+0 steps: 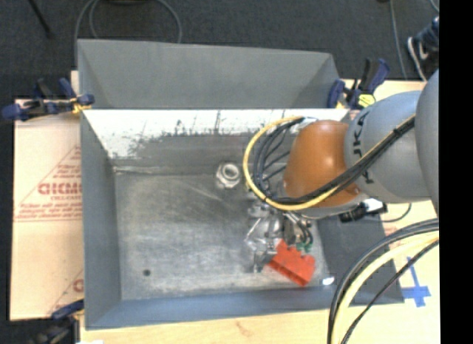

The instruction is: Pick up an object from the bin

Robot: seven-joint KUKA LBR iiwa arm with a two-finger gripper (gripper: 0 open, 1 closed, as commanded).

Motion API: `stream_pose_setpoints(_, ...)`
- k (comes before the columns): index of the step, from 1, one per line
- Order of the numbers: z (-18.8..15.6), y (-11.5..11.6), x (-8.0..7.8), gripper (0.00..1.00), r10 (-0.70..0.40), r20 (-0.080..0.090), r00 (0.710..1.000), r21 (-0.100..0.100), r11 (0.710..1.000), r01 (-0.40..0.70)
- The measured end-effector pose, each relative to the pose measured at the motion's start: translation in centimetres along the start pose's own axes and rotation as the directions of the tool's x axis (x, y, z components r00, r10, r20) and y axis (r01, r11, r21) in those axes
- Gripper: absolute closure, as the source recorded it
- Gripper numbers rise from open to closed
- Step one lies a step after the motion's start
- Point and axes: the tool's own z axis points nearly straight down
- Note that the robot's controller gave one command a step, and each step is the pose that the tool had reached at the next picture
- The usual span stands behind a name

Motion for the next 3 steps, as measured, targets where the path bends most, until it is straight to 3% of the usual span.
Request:
stream_pose_setpoints(1, 0.5, -2.2, -1.9, 0.0, -0.022, 0.002, 1.0, -0.004, 1.0, 0.022)
stream_pose_setpoints(2, 0.1, -7.1, -0.3, 0.0, 0.251, -0.001, 0.968, -0.004, 0.968, -0.251)
stream_pose_setpoints(3, 0.0, -7.0, -0.4, 1.0, 0.251, 0.001, 0.968, -0.006, 0.968, -0.251)
